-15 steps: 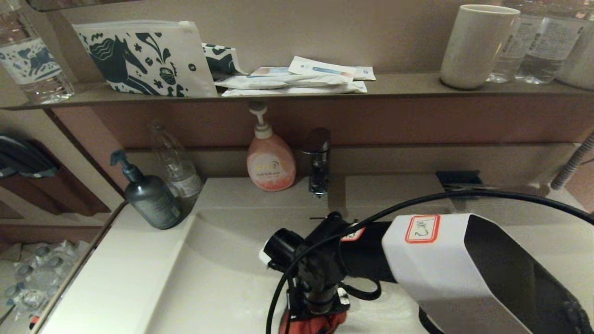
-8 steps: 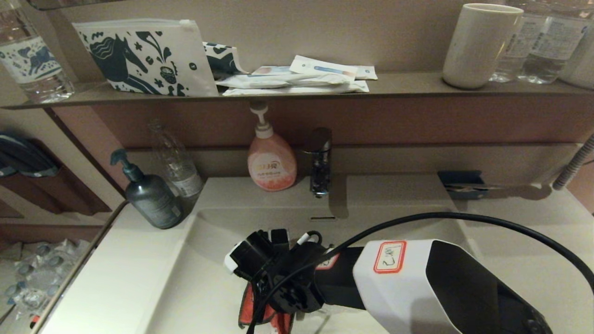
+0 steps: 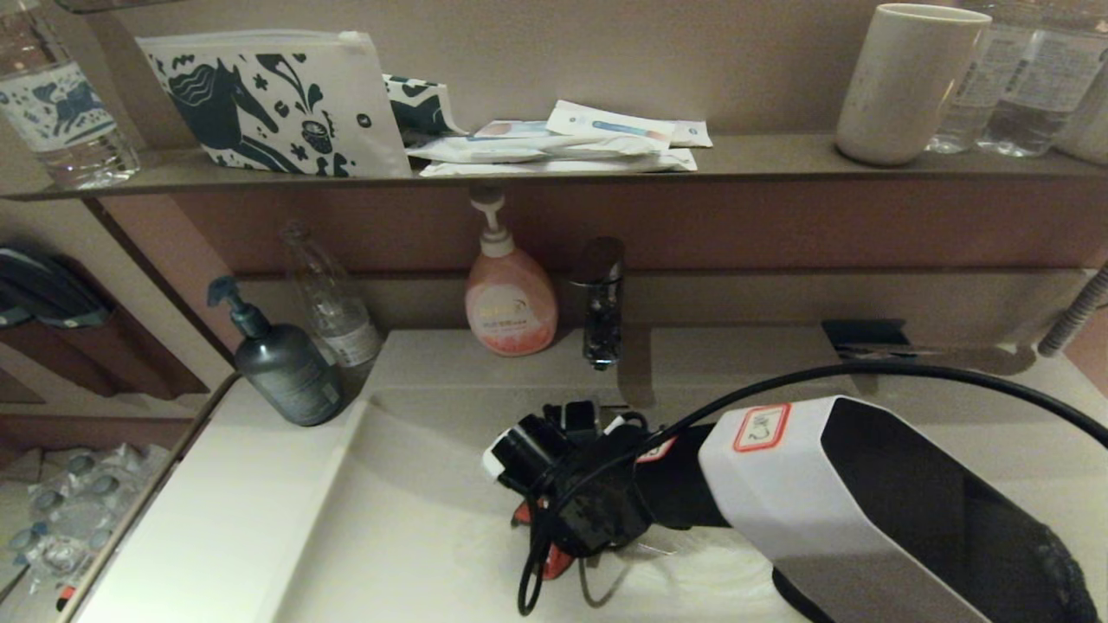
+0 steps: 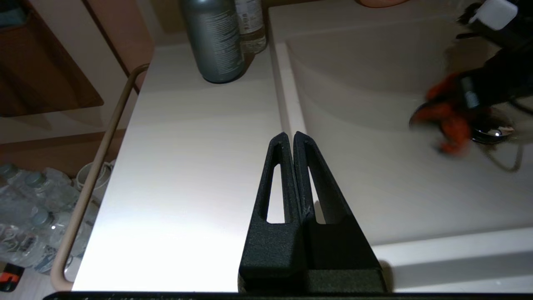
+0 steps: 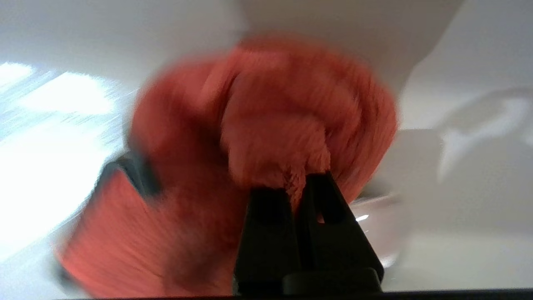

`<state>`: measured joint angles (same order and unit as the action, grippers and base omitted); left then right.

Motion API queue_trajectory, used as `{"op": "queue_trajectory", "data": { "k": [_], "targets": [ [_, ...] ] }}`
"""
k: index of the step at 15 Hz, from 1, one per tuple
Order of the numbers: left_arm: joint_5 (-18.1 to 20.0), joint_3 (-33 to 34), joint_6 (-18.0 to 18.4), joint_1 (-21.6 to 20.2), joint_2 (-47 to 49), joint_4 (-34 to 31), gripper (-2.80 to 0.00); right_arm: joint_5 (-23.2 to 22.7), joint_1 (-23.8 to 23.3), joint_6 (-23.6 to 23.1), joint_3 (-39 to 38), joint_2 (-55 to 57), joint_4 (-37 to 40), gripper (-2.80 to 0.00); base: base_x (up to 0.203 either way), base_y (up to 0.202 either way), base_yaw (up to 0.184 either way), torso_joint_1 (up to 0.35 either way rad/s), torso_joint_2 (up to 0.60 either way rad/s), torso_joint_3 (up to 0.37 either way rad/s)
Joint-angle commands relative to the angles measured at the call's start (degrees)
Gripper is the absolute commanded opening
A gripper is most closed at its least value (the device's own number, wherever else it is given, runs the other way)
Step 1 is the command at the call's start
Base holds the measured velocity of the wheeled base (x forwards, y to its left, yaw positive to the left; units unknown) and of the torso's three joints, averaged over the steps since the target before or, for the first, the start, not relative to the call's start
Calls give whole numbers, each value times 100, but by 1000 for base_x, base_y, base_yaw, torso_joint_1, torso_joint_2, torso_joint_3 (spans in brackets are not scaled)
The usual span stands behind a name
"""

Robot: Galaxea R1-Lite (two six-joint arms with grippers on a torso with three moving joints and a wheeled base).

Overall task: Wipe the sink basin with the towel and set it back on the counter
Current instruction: Wipe the sink

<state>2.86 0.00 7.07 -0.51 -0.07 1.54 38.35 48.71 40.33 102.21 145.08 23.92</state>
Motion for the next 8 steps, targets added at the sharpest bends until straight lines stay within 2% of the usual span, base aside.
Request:
{"op": "queue_trajectory", "data": {
  "k": [1, 8],
  "targets": [
    [4, 0, 5, -2, 7, 5, -280, 98, -224, 21, -448, -330, 92, -280, 0, 0, 0, 0, 0, 0],
    [4, 0, 5, -2, 7, 5, -280, 477, -709, 63, -2694, -1659, 103, -280, 0, 0, 0, 0, 0, 0]
  ]
}}
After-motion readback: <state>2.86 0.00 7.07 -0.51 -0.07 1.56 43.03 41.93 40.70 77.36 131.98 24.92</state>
